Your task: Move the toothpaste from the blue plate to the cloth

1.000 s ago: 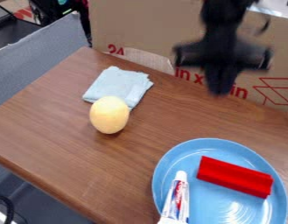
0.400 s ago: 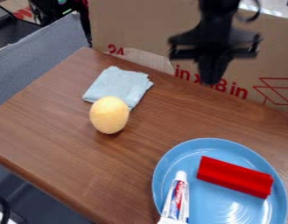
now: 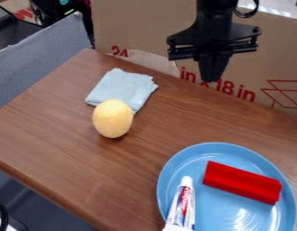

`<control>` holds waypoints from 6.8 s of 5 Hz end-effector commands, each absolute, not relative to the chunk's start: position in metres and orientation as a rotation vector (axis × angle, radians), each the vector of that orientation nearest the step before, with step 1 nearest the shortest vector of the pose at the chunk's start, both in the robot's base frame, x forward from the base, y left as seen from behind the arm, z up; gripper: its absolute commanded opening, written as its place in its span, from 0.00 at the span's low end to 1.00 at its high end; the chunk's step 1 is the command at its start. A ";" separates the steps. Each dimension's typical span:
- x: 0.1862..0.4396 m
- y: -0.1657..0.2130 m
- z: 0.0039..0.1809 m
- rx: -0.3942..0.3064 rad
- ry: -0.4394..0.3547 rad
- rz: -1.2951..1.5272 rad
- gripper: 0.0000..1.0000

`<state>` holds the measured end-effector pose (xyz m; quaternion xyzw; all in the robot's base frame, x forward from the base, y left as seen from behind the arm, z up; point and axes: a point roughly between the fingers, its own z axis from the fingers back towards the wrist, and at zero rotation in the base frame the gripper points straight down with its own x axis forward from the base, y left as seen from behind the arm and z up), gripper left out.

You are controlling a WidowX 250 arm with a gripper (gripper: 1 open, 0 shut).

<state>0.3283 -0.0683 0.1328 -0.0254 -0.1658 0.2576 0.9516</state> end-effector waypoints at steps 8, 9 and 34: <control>0.351 -0.081 0.065 -0.032 -0.187 0.631 0.00; 0.348 -0.088 0.054 -0.027 -0.166 0.610 0.00; 0.278 -0.114 0.100 -0.143 -0.129 0.620 1.00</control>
